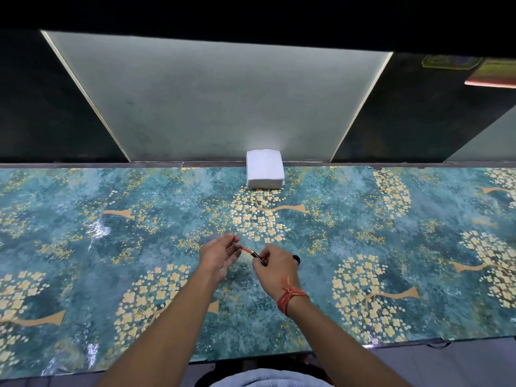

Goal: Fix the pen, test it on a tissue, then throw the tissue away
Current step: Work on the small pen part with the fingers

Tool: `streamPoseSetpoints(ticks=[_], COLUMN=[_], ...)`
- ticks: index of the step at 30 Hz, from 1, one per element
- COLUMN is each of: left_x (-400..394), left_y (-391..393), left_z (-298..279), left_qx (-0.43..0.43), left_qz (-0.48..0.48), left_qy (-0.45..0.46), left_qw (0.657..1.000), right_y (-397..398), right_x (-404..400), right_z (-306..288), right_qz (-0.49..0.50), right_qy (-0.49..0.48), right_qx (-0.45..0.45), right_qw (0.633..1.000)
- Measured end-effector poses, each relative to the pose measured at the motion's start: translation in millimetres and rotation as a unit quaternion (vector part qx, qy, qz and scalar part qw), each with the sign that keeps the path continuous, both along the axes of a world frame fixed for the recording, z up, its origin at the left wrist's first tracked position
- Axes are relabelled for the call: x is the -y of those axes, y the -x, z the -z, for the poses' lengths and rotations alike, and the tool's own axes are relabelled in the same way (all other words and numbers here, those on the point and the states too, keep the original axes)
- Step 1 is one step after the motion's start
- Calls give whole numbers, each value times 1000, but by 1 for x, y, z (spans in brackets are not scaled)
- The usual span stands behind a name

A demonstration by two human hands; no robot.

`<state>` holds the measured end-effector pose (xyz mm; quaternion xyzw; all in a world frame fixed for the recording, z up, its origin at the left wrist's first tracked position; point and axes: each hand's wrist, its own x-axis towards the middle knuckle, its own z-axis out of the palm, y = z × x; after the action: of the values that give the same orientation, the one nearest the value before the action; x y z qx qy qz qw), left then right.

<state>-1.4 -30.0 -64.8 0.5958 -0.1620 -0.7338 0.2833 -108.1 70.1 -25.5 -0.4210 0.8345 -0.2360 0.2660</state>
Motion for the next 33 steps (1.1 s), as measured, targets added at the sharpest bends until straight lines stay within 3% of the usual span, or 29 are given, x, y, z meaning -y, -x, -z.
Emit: streamPoseSetpoints(ticks=[8,18,22,26,33], left_x=[7,2,3,-5,-22], left_y=[-21,-37,-35,-16,19], left_z=[-5,-8,-10,-14,-25], left_qx=[-31,-18,-39,-82,-173], left_qz=[-9,6,20,27,-7], left_qy=[-32,-25,-17,-13,-68], left_qw=[999,1000,999,996,983], right_y=[-26,-34,-37,-34,-8], right_x=[8,30,17,-4,-17], right_z=[31,44,30,13,4], right_qz=[-12,-108,-107,-43,45], right_qy=[-64,-139,-54,75,117], right_qx=[31,-78,-81,20,85], right_qw=[997,981,989,996,989])
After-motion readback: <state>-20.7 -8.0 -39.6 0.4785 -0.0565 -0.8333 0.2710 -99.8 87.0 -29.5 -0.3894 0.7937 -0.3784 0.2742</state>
